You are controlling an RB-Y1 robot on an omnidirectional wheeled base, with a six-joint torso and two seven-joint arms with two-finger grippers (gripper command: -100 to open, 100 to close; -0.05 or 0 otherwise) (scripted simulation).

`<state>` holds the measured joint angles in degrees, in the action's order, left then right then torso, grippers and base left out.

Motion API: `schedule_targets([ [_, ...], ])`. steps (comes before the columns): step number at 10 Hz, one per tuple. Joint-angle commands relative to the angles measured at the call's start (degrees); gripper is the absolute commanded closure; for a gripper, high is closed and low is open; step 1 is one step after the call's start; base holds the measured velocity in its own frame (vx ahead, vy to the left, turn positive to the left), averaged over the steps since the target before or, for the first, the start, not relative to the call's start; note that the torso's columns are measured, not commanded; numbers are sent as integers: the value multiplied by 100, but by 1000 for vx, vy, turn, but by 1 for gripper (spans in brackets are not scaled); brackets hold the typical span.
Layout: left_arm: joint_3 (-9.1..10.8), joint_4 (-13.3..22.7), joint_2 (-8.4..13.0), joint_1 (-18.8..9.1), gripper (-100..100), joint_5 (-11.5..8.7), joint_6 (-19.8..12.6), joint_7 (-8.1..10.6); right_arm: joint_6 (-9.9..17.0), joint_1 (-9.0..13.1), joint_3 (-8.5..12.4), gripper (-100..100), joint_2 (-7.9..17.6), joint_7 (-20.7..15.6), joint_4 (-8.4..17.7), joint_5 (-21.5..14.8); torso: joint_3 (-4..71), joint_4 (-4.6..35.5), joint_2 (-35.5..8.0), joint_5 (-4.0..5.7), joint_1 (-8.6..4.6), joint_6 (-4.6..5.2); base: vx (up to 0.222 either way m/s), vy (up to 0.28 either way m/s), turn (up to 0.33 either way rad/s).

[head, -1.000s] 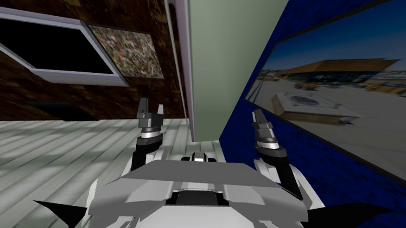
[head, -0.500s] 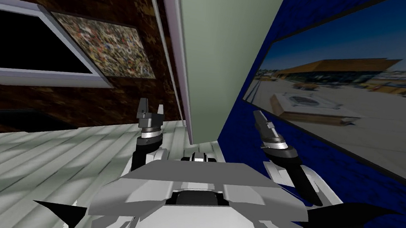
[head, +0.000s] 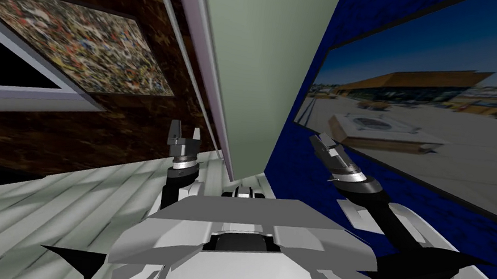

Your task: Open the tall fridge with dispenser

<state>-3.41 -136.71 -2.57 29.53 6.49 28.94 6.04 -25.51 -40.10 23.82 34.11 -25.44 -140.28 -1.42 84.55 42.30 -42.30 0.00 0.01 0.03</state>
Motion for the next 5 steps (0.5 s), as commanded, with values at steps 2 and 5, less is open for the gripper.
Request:
schedule_targets([
  [2, 0, 0, 0, 0, 0, 0, 0, 0, 96, -156, 421, -100, 596, -393, -35, 78, 2, -1, 4, 0, 0, -1, 104, 73, -206],
  [5, -1, 0, 0, -1, 0, 0, 0, 0, 200, -367, 924, -100, 1127, -887, -76, 207, 1, -1, -1, -2, 4, -8, 106, 100, -249],
])
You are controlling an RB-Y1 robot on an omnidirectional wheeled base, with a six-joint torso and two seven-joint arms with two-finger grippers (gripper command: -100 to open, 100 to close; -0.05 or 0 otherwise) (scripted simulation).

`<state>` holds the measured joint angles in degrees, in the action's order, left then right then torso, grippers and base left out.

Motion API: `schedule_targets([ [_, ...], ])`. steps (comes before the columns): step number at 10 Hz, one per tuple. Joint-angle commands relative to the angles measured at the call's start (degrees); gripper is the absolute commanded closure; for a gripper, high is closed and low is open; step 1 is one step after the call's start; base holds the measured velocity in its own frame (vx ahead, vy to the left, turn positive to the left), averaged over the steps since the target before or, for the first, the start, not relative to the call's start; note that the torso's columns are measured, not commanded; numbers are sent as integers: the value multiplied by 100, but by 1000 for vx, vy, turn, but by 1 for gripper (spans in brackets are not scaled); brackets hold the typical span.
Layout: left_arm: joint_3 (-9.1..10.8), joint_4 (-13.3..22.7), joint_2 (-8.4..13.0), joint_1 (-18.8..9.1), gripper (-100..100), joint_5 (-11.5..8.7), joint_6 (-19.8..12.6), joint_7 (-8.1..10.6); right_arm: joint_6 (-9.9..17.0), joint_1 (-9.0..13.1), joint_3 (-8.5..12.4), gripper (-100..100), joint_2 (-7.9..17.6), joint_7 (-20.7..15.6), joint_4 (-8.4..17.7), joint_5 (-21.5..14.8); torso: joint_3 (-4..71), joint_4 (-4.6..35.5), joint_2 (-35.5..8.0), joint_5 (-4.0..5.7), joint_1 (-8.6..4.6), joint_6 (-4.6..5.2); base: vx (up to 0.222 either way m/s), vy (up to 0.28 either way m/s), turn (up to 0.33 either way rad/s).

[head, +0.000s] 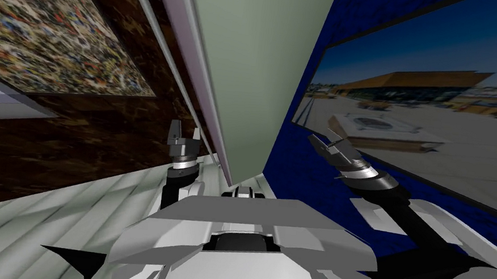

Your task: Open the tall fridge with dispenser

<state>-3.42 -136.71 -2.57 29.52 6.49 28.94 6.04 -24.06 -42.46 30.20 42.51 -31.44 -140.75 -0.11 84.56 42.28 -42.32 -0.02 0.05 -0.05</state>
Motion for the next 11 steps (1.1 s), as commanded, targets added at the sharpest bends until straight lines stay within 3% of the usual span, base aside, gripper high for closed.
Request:
schedule_targets([
  [1, 1, 0, 0, 1, 0, 0, 0, 0, 56, -131, 334, -100, 434, -301, -29, 76, 1, 1, 5, 1, -3, 9, 91, 88, -142],
  [2, 0, 0, 0, 0, 0, 0, 0, 0, 102, -228, 567, -100, 617, -538, -45, 151, 0, 0, 1, 3, -11, 0, 94, 98, -255],
  [3, 1, 0, 0, 1, 0, 0, 0, 0, 102, -228, 607, -100, 770, -557, -45, 151, 0, 1, 2, 3, -6, 8, 81, 84, -142],
  [4, 0, 0, 0, 0, 0, 0, 0, 0, 144, -318, 836, -100, 943, -797, -55, 233, -1, 0, 0, 3, -10, 1, 92, 114, -256],
  [5, -9, 23, 8, 35, 0, 3, -3, 3, 144, -318, 877, -100, 1101, -814, -55, 233, 28, 11, 27, 12, 8, 23, 68, 124, -143],
  [6, -11, 30, 10, 43, 0, 4, -5, 4, 181, -401, 1107, -100, 1285, -1053, -62, 323, 44, -5, 51, 7, 10, 11, -10, 101, -193],
  [7, -20, 42, 17, 60, 0, 7, -4, 6, 181, -401, 1141, -100, 1426, -1071, -62, 323, 39, 0, 36, 8, 5, 14, -45, 65, -150],
  [8, -20, 42, 17, 60, 0, 7, -4, 6, 213, -476, 1390, -100, 1609, -1305, -63, 421, 19, -1, 22, 7, -9, 6, -59, 91, -219],
  [9, -20, 43, 17, 62, 0, 7, -4, 6, 213, -476, 1401, -100, 1743, -1326, -63, 421, 2, 3, 2, 4, -3, 9, -48, 74, -164],
  [11, -19, 45, 18, 64, 0, 7, -4, 6, 213, -476, 1401, -100, 1743, -1326, -63, 421, 7, -2, 14, 9, -27, 2, 6, -11, 8],
])
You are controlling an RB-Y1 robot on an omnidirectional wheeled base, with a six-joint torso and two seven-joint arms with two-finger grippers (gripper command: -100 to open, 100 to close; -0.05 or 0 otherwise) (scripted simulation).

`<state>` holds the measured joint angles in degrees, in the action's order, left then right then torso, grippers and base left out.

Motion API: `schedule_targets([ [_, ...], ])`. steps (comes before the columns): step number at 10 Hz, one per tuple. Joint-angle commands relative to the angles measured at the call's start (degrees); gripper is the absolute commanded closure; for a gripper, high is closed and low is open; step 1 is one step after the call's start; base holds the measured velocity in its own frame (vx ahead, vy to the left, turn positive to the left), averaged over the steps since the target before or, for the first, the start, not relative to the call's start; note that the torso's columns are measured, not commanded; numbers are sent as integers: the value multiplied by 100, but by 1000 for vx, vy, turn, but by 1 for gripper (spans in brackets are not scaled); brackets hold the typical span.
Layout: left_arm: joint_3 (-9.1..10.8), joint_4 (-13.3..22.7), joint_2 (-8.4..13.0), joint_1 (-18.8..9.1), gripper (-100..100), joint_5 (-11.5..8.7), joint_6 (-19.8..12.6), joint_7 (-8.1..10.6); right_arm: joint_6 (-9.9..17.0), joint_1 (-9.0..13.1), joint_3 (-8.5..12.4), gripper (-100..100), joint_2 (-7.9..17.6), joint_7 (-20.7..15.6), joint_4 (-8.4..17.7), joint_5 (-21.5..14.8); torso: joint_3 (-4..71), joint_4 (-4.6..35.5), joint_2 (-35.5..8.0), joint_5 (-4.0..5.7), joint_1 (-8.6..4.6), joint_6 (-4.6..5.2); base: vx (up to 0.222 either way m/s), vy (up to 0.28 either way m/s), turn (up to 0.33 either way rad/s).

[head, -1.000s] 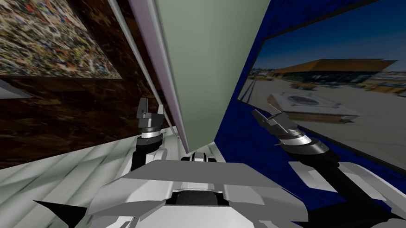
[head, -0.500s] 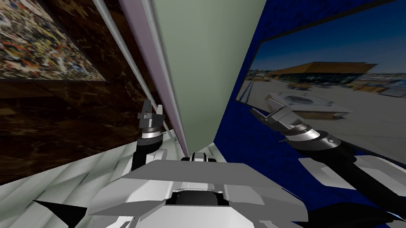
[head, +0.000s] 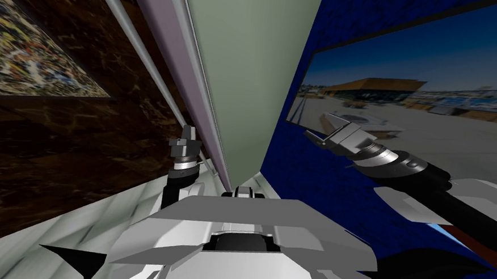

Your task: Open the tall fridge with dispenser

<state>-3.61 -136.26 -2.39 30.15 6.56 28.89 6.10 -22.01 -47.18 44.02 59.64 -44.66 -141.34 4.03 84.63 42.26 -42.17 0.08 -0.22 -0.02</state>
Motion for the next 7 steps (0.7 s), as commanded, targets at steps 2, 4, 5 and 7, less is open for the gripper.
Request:
schedule_targets([
  [2, 1, 0, 1, 1, 0, 0, 0, 0, 8, -4, 18, -100, 31, -4, -4, 7, 2, -2, 1, -1, 5, 2, 9, -17, 12],
  [4, 0, 0, 0, 0, 0, 0, 0, 0, 8, -4, 18, -100, 31, -4, -4, 7, -13, 6, -22, -14, 41, 4, -4, 5, -18],
  [5, 0, 0, 0, 0, 0, 0, 0, 0, 8, -4, 18, -100, 31, -4, -4, 7, -9, 4, -14, -9, 22, 2, 15, -22, 45],
  [7, 0, 0, 0, 0, 0, 0, 0, 0, 55, -70, 106, -100, 104, -211, -15, 32, -6, 2, -11, -7, 22, 3, -15, 30, 5],
])
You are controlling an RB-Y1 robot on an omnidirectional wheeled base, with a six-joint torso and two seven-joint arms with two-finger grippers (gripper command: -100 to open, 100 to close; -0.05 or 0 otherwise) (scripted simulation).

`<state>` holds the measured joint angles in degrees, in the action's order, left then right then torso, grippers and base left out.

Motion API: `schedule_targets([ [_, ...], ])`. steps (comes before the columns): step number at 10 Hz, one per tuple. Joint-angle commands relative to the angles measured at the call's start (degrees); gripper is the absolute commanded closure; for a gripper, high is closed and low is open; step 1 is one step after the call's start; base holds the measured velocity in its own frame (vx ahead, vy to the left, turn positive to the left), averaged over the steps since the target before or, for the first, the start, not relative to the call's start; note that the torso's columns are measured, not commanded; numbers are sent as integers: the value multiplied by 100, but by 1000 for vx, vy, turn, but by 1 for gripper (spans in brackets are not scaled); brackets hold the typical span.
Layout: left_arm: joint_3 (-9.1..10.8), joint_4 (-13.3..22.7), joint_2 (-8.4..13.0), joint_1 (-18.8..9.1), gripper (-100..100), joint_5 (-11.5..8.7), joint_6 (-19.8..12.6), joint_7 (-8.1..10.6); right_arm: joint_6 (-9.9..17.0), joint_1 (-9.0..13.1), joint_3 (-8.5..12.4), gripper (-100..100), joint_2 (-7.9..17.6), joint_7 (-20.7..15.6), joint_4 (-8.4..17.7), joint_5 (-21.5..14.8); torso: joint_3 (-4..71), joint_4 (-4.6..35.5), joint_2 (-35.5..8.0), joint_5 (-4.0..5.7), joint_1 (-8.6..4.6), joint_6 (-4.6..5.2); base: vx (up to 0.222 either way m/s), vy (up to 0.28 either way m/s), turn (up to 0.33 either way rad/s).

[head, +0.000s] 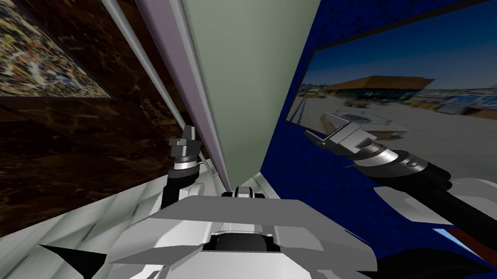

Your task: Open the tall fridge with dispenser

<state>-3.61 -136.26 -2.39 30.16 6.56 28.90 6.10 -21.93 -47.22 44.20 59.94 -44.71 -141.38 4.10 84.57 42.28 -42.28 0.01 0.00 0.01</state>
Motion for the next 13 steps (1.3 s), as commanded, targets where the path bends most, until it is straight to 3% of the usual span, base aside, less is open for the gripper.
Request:
schedule_targets([
  [1, -1, 0, -1, 0, 0, 0, 0, 0, 68, -96, 127, -100, 106, -299, -16, 37, -5, 3, -9, -6, 21, -1, -50, 115, 32],
  [6, -1, 0, -1, 0, 0, 0, 0, 0, 174, -245, 323, -100, 270, -763, -40, 95, 5, -2, 8, 6, -22, 0, -38, 103, 25],
  [13, 0, 0, 0, 0, 0, 0, 0, 0, 174, -245, 323, -100, 270, -763, -40, 95, -2, 1, -3, -3, 9, -1, -3, 8, 2],
])
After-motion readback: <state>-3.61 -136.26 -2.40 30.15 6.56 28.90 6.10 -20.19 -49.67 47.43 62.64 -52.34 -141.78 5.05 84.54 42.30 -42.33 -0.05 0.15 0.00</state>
